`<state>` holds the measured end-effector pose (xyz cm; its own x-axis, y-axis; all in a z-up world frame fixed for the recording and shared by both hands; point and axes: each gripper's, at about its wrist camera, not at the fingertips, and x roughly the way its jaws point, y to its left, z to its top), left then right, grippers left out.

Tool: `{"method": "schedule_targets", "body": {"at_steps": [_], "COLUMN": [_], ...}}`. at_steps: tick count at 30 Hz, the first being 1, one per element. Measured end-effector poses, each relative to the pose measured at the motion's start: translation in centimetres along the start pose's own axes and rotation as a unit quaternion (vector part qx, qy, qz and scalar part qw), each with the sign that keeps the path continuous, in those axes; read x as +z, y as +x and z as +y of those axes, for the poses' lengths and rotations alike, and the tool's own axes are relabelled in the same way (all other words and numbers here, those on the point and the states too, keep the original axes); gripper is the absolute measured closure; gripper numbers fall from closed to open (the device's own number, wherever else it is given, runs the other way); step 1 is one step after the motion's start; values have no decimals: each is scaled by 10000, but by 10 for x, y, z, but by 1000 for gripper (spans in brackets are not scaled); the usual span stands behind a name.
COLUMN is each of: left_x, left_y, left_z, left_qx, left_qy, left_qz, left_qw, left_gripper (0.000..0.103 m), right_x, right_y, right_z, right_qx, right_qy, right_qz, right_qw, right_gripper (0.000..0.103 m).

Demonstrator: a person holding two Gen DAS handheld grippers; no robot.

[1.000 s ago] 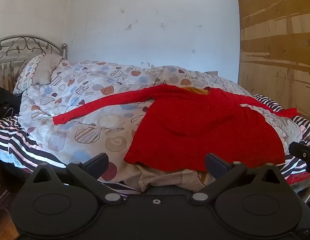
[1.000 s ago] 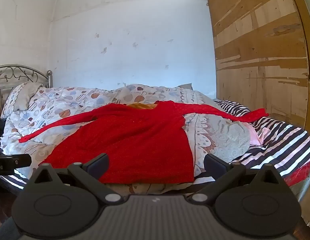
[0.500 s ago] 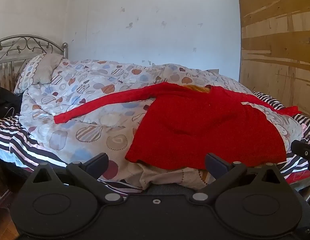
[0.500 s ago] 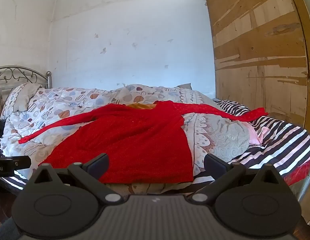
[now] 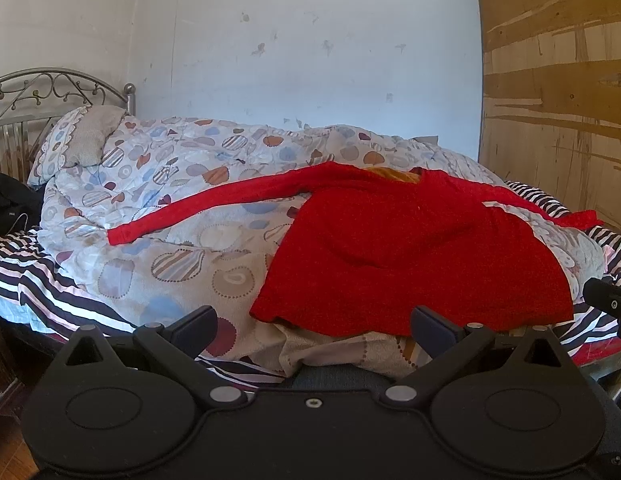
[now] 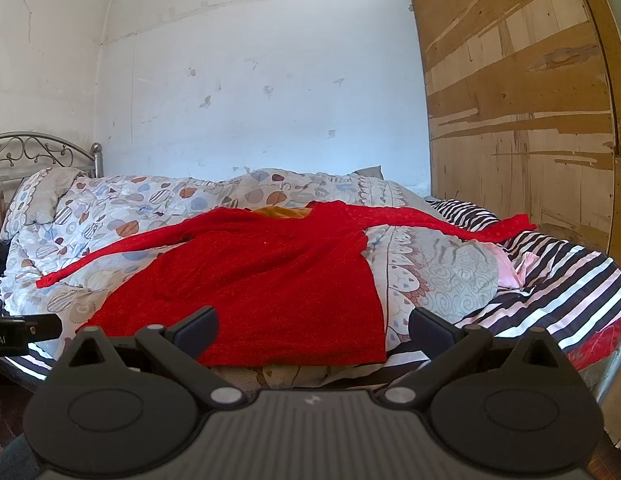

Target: Fold small clothes

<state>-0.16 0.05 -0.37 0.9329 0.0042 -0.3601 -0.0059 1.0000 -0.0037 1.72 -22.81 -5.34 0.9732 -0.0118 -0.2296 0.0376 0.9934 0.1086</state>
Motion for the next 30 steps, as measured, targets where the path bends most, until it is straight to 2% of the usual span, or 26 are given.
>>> {"method": "schedule_targets", "body": {"at_steps": [30], "left_x": [-1], "left_y": [0], "left_z": [-1], "left_qx": [16], "left_qy": [7], "left_qz": [24], "left_qw": [10000], "left_gripper": [1], "right_x": [0], "right_y": [1], "right_z": [-4], "right_qx": [1], "right_qy": [39], "right_qz": [11], "right_qw": [10000], "right_gripper": [0]}}
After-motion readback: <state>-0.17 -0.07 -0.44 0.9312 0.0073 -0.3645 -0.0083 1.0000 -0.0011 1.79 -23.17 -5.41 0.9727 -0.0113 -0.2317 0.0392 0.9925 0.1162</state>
